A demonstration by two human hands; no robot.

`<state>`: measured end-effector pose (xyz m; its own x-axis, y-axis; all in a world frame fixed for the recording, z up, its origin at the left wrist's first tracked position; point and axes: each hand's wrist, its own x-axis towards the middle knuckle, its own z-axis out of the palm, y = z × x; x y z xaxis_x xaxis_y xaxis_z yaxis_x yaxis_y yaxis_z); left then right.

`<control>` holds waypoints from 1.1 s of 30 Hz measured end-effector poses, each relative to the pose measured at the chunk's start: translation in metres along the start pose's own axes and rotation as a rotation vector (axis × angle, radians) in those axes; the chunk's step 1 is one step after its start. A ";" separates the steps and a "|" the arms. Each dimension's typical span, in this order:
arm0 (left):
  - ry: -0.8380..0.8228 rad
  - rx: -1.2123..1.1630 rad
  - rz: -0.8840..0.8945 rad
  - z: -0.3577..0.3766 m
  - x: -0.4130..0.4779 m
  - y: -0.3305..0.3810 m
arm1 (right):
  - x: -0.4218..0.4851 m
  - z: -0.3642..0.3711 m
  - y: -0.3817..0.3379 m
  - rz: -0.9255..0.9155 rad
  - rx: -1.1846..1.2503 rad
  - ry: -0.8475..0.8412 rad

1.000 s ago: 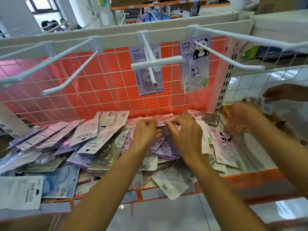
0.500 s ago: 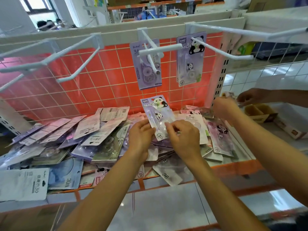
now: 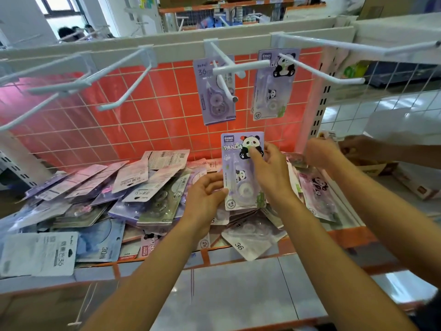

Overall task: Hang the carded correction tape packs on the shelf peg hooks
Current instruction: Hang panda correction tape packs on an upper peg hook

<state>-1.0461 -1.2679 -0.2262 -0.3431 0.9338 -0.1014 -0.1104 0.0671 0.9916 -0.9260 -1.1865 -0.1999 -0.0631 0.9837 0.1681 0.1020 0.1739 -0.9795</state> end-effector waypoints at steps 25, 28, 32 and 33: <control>-0.306 0.175 0.208 0.020 -0.015 0.008 | -0.009 -0.037 -0.048 -0.174 0.277 0.146; -0.329 0.196 0.266 0.030 -0.016 0.011 | -0.010 -0.047 -0.052 -0.170 0.332 0.193; -0.335 0.227 0.357 0.043 -0.017 0.018 | -0.015 -0.061 -0.056 -0.226 0.371 0.243; -0.338 0.237 0.379 0.046 -0.017 0.018 | -0.016 -0.064 -0.056 -0.245 0.371 0.255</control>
<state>-0.9996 -1.2663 -0.2027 0.0044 0.9660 0.2585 0.1886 -0.2547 0.9485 -0.8671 -1.2095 -0.1404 0.2078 0.9039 0.3739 -0.2480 0.4184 -0.8737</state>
